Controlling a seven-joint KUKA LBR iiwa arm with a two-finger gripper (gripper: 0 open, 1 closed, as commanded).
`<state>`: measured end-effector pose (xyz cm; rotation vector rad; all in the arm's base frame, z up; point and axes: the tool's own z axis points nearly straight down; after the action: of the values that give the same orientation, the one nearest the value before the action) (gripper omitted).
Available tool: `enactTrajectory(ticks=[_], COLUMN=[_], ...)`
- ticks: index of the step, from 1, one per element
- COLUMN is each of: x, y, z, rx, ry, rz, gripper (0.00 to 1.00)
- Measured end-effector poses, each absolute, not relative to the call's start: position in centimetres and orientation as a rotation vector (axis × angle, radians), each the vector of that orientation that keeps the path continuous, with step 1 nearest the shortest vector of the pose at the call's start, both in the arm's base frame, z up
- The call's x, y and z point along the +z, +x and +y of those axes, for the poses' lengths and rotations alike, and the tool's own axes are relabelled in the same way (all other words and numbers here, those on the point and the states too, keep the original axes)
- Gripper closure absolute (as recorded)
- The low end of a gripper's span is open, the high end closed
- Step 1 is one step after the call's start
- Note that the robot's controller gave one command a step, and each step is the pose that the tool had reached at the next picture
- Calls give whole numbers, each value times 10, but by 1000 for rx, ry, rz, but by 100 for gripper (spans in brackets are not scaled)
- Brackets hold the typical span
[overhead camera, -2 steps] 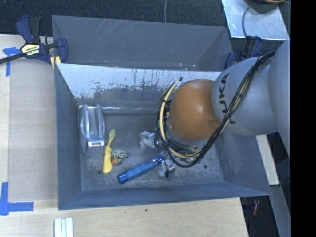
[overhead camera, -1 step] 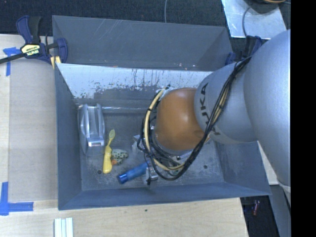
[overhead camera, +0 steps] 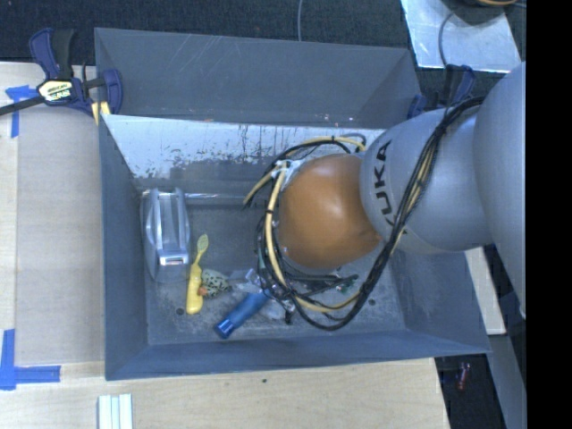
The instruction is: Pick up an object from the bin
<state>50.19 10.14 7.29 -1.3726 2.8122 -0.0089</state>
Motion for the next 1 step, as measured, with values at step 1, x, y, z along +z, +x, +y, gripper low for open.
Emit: enactTrajectory(ticks=[1], x=[73], y=[502], z=[101], rx=[-9], ry=[-1371], rz=[2813], gripper=[100])
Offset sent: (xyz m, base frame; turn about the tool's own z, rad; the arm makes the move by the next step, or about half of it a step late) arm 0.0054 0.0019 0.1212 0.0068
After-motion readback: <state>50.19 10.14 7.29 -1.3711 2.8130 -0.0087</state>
